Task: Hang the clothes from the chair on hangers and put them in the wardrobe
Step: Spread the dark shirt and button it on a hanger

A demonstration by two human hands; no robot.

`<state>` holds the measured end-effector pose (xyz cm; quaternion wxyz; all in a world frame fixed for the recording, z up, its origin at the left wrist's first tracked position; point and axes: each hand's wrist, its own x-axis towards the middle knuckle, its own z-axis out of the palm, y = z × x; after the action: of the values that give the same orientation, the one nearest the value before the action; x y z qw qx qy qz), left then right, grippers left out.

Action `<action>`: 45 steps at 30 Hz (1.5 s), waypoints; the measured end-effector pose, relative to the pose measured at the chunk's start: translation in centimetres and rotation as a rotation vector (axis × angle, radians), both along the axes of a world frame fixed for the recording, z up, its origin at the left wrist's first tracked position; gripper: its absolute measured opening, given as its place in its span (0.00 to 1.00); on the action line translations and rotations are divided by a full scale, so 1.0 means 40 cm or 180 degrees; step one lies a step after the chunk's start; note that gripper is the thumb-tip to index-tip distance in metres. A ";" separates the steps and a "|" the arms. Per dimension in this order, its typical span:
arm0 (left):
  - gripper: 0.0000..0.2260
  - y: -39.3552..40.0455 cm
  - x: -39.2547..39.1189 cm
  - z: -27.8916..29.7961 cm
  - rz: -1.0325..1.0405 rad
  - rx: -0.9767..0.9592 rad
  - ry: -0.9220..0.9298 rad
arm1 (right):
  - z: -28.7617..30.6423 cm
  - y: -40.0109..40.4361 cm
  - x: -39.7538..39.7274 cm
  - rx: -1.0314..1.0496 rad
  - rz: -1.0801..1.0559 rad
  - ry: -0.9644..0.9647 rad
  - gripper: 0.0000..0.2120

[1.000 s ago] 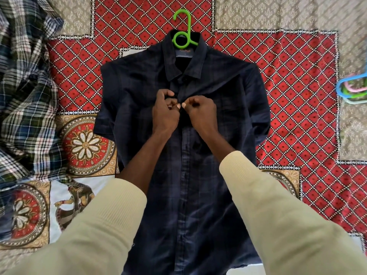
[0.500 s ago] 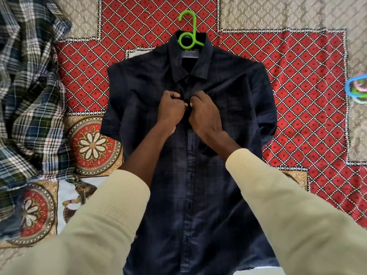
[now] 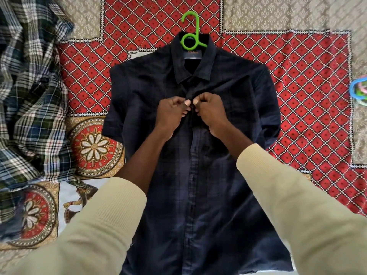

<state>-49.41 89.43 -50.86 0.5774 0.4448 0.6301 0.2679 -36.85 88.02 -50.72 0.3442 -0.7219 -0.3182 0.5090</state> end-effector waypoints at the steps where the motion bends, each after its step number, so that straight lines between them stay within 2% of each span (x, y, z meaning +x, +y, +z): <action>1: 0.05 0.001 -0.005 -0.003 -0.0028 -0.0013 -0.0042 | -0.001 0.003 0.001 -0.0004 0.0062 -0.0023 0.09; 3: 0.06 0.005 -0.012 -0.002 -0.0144 -0.0033 -0.0013 | -0.007 0.002 0.005 0.0212 0.0385 -0.0440 0.07; 4: 0.07 0.010 -0.012 -0.003 -0.0280 0.0029 0.0185 | -0.009 -0.004 0.009 0.0463 0.0698 -0.0894 0.06; 6: 0.09 0.024 -0.004 -0.002 -0.0768 0.0333 0.1039 | -0.019 -0.023 0.010 0.1155 0.1496 -0.1962 0.06; 7: 0.09 0.028 0.003 0.004 -0.0981 0.0427 0.1429 | -0.031 -0.030 0.011 0.1404 0.1749 -0.2303 0.07; 8: 0.09 0.030 0.011 0.004 -0.1070 0.0434 0.1584 | -0.039 -0.034 0.013 0.1500 0.1767 -0.2379 0.07; 10: 0.09 0.029 0.011 -0.001 -0.1027 0.0278 0.1158 | -0.023 -0.026 0.016 0.1189 0.1339 -0.1741 0.06; 12: 0.08 0.025 -0.006 -0.012 -0.0786 0.0231 0.0501 | 0.007 0.000 0.023 0.0368 0.0897 -0.0598 0.08; 13: 0.07 0.024 -0.015 -0.015 -0.0798 0.0315 0.0351 | 0.019 0.011 0.031 0.0022 0.0799 -0.0094 0.09; 16: 0.04 0.029 -0.023 -0.009 -0.1115 0.0997 0.0571 | 0.033 0.037 0.071 -0.0408 0.0697 0.1002 0.12; 18: 0.02 0.044 -0.024 -0.013 -0.1232 0.1523 0.0767 | 0.034 0.049 0.086 -0.0556 0.0636 0.1305 0.11; 19: 0.02 0.053 -0.023 -0.019 -0.1263 0.1689 0.0885 | 0.035 0.054 0.082 -0.0601 0.0631 0.1153 0.11; 21: 0.06 0.062 -0.024 -0.026 -0.1190 0.1642 0.1169 | 0.033 0.057 0.052 -0.0543 0.0607 0.0340 0.08; 23: 0.09 0.049 -0.025 -0.019 -0.0763 0.1433 0.1317 | 0.022 0.034 0.016 -0.0118 0.0336 -0.0701 0.04; 25: 0.07 0.009 -0.028 0.007 -0.0182 0.1469 0.1325 | 0.035 -0.027 -0.010 0.0498 -0.0087 -0.1503 0.05; 27: 0.07 -0.054 -0.030 0.035 0.0387 0.1236 0.1002 | 0.056 -0.112 -0.040 0.1025 -0.0090 -0.2062 0.09; 28: 0.08 -0.089 -0.031 0.042 0.0634 0.0958 0.0692 | 0.061 -0.153 -0.062 0.1113 0.0172 -0.2382 0.12; 31: 0.07 -0.190 -0.046 0.031 0.0929 0.0236 0.0029 | 0.032 -0.251 -0.115 0.0726 0.1068 -0.3129 0.21; 33: 0.06 -0.227 -0.060 0.018 0.0822 0.0146 -0.0001 | 0.019 -0.269 -0.102 0.0462 0.0886 -0.2865 0.20; 36: 0.04 -0.232 -0.062 0.004 0.0701 0.0111 0.0175 | 0.029 -0.272 -0.059 0.0102 -0.0050 -0.1878 0.16; 38: 0.03 -0.223 -0.051 -0.002 0.0583 0.0114 0.0423 | 0.028 -0.274 -0.044 0.0246 -0.0275 -0.1883 0.11; 42: 0.03 -0.219 -0.019 0.008 0.0150 0.0302 0.0638 | 0.010 -0.278 -0.047 0.0680 0.0090 -0.2106 0.05; 45: 0.04 -0.210 -0.001 0.010 -0.0090 0.0407 0.0830 | 0.011 -0.261 -0.050 0.0522 0.0316 -0.1905 0.07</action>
<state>-49.43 81.05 -50.47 0.4648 0.5206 0.6751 0.2393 -38.84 77.59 -50.28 0.2671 -0.7931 -0.4803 0.2626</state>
